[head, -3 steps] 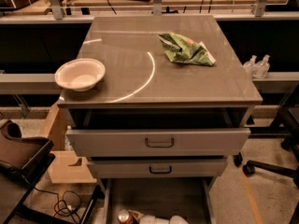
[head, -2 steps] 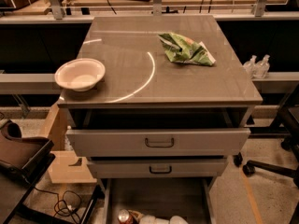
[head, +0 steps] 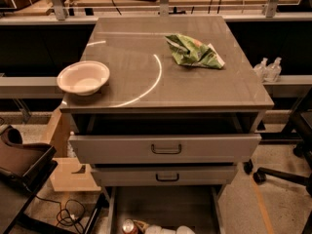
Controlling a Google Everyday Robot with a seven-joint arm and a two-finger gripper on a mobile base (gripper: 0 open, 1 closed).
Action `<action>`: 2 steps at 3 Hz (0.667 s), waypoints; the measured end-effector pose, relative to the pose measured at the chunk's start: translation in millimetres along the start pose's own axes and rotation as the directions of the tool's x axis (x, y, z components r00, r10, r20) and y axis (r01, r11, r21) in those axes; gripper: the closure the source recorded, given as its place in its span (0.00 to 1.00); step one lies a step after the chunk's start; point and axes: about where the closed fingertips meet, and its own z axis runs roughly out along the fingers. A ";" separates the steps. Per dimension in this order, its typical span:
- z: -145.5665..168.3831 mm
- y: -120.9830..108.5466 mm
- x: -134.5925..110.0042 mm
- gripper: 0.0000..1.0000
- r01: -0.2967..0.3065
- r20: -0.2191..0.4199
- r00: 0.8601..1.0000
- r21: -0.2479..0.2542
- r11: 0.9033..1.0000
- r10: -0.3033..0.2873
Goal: Place coke can into bottom drawer
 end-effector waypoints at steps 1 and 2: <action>1.1 1.9 0.4 0.14 -0.002 0.001 1.000 -0.002 1.000 0.002; 2.4 3.8 0.8 0.00 -0.005 0.003 1.000 -0.004 1.000 0.005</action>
Offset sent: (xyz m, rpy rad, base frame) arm -0.0015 0.0015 -0.0003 0.0022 0.0020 0.0013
